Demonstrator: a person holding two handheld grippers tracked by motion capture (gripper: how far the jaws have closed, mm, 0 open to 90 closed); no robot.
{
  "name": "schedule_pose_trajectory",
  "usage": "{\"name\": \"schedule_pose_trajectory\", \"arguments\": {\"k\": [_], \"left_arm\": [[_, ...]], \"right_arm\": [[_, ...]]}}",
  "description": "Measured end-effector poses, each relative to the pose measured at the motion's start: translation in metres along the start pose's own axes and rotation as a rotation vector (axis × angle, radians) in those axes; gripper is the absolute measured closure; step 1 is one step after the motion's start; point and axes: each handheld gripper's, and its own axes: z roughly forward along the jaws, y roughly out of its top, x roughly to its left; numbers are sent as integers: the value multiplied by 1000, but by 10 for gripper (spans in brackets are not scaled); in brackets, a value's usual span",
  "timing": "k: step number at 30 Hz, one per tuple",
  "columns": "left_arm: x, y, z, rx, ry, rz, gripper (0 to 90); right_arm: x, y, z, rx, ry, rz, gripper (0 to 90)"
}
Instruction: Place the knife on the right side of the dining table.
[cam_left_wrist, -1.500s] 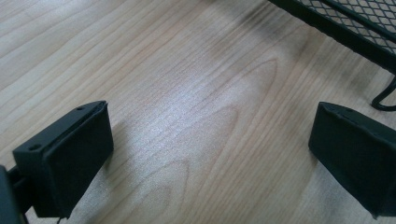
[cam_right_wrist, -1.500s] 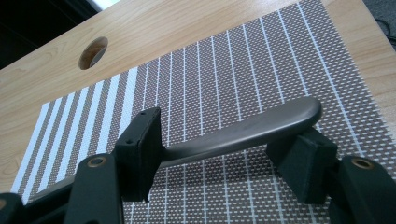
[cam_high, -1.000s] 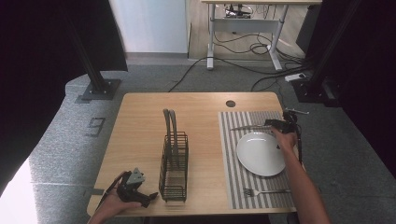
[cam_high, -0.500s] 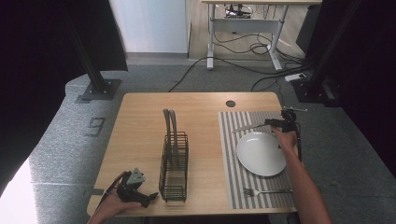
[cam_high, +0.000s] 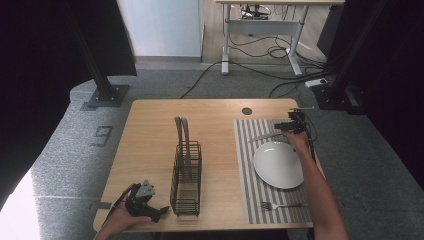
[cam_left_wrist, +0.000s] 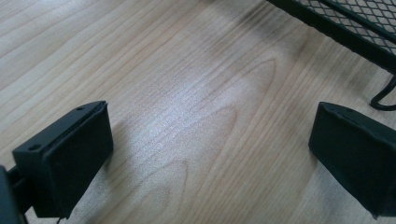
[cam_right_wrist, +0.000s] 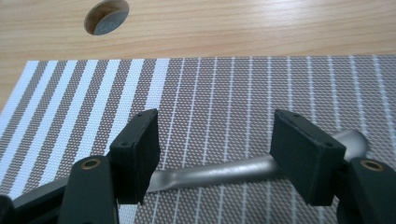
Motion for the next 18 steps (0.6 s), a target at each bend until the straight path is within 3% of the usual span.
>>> {"name": "schedule_pose_trajectory", "arguments": {"k": [4, 18], "left_arm": [[0, 0, 0, 0, 0, 0, 0], [0, 0, 0, 0, 0, 0, 0]], "right_arm": [[4, -4, 10, 17, -20, -26, 328], [3, -6, 6, 26, -19, -2, 329]]}}
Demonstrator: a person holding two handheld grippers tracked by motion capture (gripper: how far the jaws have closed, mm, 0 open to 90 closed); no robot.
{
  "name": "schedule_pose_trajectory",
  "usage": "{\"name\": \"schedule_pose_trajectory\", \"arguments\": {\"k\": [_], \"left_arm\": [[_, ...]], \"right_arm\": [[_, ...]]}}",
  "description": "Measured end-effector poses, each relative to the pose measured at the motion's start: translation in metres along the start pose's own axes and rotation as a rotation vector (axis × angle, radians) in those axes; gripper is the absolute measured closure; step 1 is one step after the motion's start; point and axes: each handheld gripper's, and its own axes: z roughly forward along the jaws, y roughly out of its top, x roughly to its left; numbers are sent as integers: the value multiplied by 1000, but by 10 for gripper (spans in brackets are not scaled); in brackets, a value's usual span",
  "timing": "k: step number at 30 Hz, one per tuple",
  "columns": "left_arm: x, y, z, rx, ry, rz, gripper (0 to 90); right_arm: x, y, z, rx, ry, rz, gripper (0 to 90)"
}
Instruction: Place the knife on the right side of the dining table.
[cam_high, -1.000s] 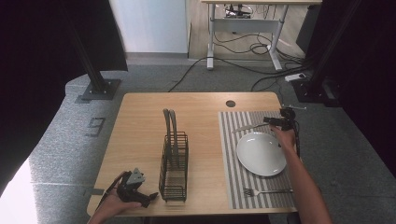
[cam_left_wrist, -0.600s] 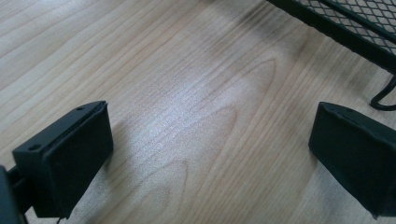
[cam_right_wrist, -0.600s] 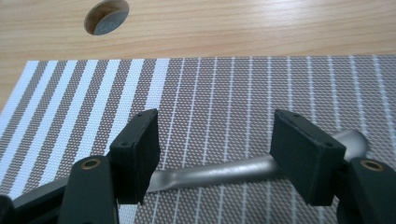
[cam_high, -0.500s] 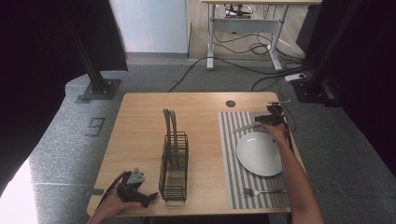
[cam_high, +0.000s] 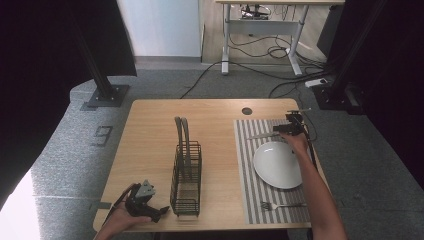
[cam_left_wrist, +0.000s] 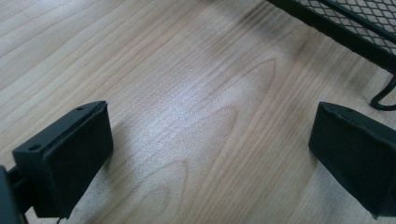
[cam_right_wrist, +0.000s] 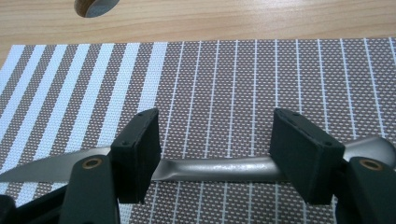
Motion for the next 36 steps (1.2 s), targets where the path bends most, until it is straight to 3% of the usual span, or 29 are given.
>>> {"name": "schedule_pose_trajectory", "arguments": {"k": [7, 11, 13, 14, 23, 24, 30, 32, 33, 34, 35, 36], "left_arm": [[0, 0, 0, 0, 0, 0, 0], [0, 0, 0, 0, 0, 0, 0], [0, 0, 0, 0, 0, -1, 0], [0, 0, 0, 0, 0, -1, 0], [0, 0, 0, 0, 0, -1, 0], [0, 0, 0, 0, 0, -1, 0], [0, 0, 0, 0, 0, 0, 0], [0, 0, 0, 0, -1, 1, 0], [0, 0, 0, 0, -1, 1, 0], [0, 0, 0, 1, 0, 1, 0], [0, 0, 0, 0, -1, 1, 0], [0, 0, 0, 0, -1, 1, 0]], "right_arm": [[0, -4, 1, 15, -4, 9, 322], [1, -3, -3, -33, -30, 12, 323], [1, -1, -8, -63, -5, 20, 322], [3, -1, -13, -74, 3, 3, 321], [11, -9, -37, -111, 55, -38, 317], [16, -13, -43, -104, 88, -38, 316], [34, -25, -59, -110, 152, -74, 315], [49, -31, -72, -131, 194, -96, 319], [49, -31, -72, -131, 194, -96, 319], [59, -36, -81, -139, 218, -124, 319], [59, -36, -81, -139, 218, -124, 319], [70, -41, -89, -141, 249, -142, 319]]}}
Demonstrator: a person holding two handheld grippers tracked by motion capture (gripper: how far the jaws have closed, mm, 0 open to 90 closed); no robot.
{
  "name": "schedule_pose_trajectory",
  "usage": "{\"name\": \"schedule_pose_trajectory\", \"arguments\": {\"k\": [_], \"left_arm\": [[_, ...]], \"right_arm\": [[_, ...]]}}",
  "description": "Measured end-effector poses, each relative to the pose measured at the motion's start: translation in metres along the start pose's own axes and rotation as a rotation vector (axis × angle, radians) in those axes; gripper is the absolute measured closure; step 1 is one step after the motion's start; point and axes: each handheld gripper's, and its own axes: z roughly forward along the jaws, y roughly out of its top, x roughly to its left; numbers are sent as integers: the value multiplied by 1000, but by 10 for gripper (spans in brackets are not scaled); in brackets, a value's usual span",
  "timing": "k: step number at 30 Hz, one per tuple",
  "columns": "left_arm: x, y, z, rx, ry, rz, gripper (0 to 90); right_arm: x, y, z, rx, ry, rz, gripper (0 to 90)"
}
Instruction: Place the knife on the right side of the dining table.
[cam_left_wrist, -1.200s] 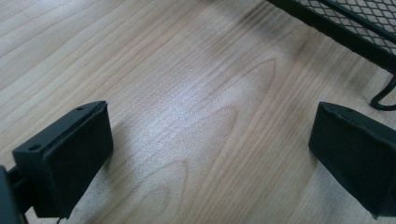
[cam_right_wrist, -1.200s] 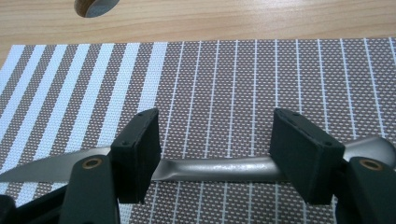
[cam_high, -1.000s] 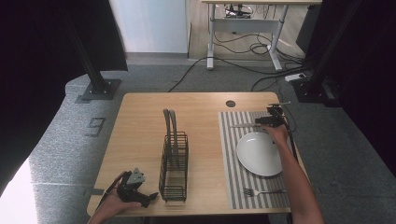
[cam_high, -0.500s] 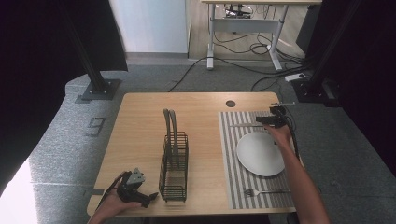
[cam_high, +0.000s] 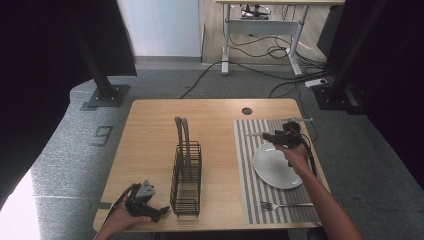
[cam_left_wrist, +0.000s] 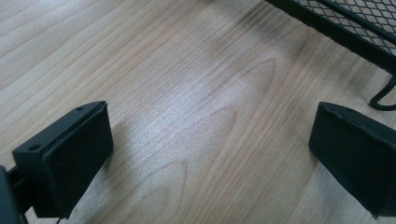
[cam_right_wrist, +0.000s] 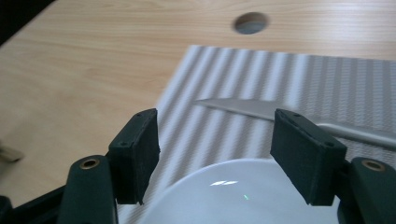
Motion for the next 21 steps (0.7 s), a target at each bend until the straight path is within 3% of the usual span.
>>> {"name": "schedule_pose_trajectory", "arguments": {"k": [1, 5, 6, 7, 14, 21], "left_arm": [[0, 0, 0, 0, 0, 0, 0], [0, 0, 0, 0, -1, 2, 0], [0, 0, 0, 0, -1, 2, 0], [0, 0, 0, 0, -1, 1, 0], [0, 0, 0, 0, -1, 1, 0], [-1, 0, 0, 0, 0, 1, 0]], "right_arm": [[0, 0, 0, 0, 0, 0, 319], [26, -6, -10, -13, 55, -36, 318], [39, -11, -14, -17, 87, -41, 314], [39, -11, -14, -17, 87, -41, 314], [79, -36, -19, -25, 198, -99, 312], [100, -56, -14, 0, 245, -152, 310]]}}
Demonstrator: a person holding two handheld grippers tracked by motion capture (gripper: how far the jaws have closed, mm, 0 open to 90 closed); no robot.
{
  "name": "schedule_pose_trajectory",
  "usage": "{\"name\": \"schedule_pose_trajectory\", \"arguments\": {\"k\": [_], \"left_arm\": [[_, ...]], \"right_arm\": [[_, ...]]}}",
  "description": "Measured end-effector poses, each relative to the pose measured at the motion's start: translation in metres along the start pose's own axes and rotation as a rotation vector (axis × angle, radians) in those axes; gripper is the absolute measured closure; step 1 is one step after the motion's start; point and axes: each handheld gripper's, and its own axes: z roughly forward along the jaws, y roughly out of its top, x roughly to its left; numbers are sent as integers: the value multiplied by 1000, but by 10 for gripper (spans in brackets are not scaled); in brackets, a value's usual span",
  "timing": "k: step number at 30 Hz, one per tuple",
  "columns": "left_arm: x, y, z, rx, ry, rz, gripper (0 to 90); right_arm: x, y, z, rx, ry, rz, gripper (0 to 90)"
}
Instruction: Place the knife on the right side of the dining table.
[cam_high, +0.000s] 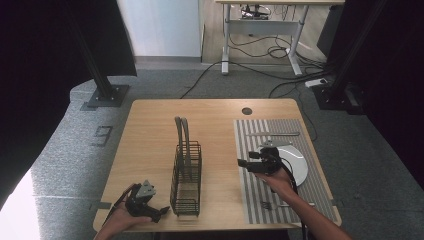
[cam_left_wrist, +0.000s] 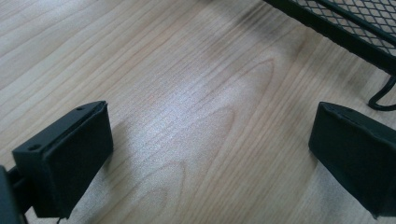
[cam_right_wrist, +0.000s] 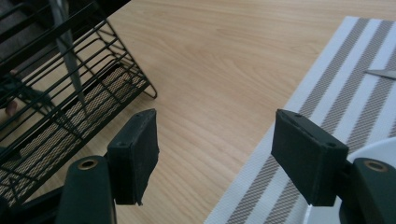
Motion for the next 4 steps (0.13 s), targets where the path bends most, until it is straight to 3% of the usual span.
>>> {"name": "schedule_pose_trajectory", "arguments": {"k": [4], "left_arm": [[0, 0, 0, 0, 0, 1, 0]], "right_arm": [[4, -1, 1, -8, 2, -4, 310]]}}
